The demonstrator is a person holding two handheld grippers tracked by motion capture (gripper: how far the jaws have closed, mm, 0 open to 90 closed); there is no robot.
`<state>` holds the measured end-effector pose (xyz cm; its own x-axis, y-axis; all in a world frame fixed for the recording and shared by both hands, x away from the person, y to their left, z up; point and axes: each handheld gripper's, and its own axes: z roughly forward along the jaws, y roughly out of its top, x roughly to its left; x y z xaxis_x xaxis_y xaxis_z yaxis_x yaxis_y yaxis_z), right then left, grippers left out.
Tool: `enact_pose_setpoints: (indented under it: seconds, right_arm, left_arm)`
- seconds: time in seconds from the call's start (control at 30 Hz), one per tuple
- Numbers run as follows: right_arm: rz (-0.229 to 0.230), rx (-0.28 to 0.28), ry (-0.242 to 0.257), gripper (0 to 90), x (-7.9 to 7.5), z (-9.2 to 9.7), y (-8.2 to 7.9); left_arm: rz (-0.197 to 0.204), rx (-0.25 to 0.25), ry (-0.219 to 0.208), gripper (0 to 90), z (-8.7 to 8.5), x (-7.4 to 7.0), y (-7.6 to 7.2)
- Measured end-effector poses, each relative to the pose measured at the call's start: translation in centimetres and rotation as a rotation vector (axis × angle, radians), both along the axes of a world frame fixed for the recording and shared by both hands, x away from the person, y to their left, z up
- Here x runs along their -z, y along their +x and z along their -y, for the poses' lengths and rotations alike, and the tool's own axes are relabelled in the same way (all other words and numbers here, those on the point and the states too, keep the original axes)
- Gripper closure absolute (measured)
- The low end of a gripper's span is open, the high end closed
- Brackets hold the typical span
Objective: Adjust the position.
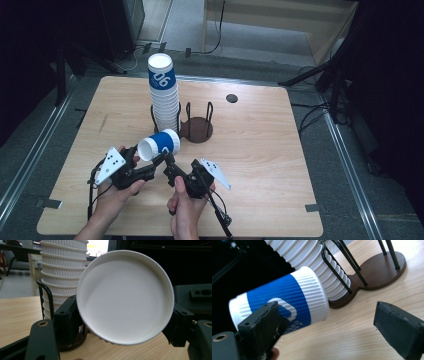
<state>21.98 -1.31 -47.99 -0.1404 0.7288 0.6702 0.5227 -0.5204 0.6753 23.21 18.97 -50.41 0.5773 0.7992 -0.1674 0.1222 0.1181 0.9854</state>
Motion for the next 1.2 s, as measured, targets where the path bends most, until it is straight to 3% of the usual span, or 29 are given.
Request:
enact_pose_setpoints:
  seconds: [0.17, 0.5, 0.97, 1.13, 1.2]
  right_arm:
    - [-0.029, 0.004, 0.088, 7.0, -0.19, -0.01, 0.1]
    - [-0.04, 0.012, 0.196, 7.0, -0.33, -0.02, 0.05]
    - [-0.053, 0.006, 0.294, 7.1, -0.43, 0.08, 0.16]
    - [-0.053, 0.006, 0.367, 7.1, -0.46, 0.42, 0.15]
    - [-0.075, 0.005, 0.407, 7.1, -0.41, 0.67, 0.21]
  left_arm:
    - [0.003, 0.007, 0.007, 27.5, 0.14, 0.09, -0.02]
    - [0.012, 0.007, 0.009, 27.5, 0.33, 0.12, -0.13]
    - [0.019, 0.006, 0.014, 27.5, 0.53, 0.29, -0.13]
    - [0.023, 0.007, 0.01, 27.5, 0.57, 0.25, -0.19]
    - [0.025, 0.007, 0.01, 27.5, 0.59, 0.24, -0.2]
